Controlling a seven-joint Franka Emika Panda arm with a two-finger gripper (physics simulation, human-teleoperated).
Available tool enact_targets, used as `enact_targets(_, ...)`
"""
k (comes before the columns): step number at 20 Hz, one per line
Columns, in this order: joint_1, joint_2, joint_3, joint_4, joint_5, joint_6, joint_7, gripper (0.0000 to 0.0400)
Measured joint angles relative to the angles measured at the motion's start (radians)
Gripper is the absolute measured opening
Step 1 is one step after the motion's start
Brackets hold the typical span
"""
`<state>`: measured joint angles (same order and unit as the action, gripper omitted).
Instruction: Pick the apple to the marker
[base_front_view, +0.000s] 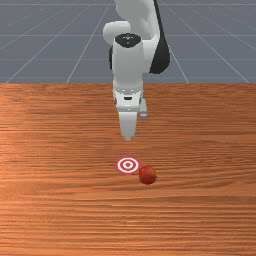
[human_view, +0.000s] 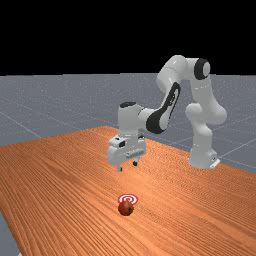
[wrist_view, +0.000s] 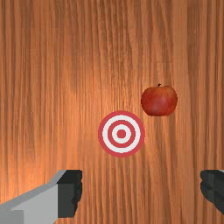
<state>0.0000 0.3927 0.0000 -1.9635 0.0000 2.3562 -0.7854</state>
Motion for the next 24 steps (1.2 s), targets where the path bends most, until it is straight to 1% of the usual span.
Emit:
enact_targets(1,0.000,0.000,0.000,0.000,0.000,0.000,0.000,0.0249)
enact_targets(2,0.002,-0.001,-0.003,0.000,0.003,-0.004,0.018,0.0308)
enact_targets(3,0.003,-0.002,-0.005,0.000,0.005,-0.006,0.028,0.0344)
enact_targets(4,0.003,-0.003,-0.006,0.000,0.006,-0.007,0.035,0.0366)
enact_targets(5,0.018,-0.056,-0.044,-0.053,0.004,-0.045,0.189,0.0224)
enact_targets(6,0.022,-0.094,-0.081,-0.072,0.006,-0.086,0.347,0.0137)
enact_targets(7,0.025,-0.114,-0.114,-0.074,0.014,-0.123,0.515,0.0084)
enact_targets(8,0.032,-0.121,-0.142,-0.068,0.027,-0.157,0.690,0.0051)
enact_targets(9,0.042,-0.121,-0.165,-0.060,0.045,-0.187,0.868,0.0031)
enact_targets(11,0.063,-0.108,-0.200,-0.036,0.093,-0.242,1.195,0.0012)
enact_targets(13,0.069,-0.101,-0.215,-0.024,0.124,-0.269,1.335,0.0004)
enact_targets(15,0.071,-0.097,-0.220,-0.019,0.138,-0.280,1.387,0.0002)
enact_targets(18,0.074,-0.095,-0.220,-0.016,0.143,-0.285,1.413,0.0000)
enact_targets(19,0.075,-0.092,-0.219,-0.013,0.145,-0.283,1.417,0.0157)
enact_targets(20,0.077,-0.089,-0.216,-0.009,0.147,-0.281,1.419,0.0252)
enact_targets(21,0.081,-0.088,-0.211,-0.006,0.149,-0.277,1.419,0.0310)
enact_targets(22,0.088,-0.086,-0.202,0.003,0.151,-0.269,1.422,0.0346)
enact_targets(23,0.098,-0.081,-0.191,0.019,0.153,-0.258,1.424,0.0367)
enact_targets(24,0.108,-0.064,-0.179,0.046,0.161,-0.249,1.423,0.0380)
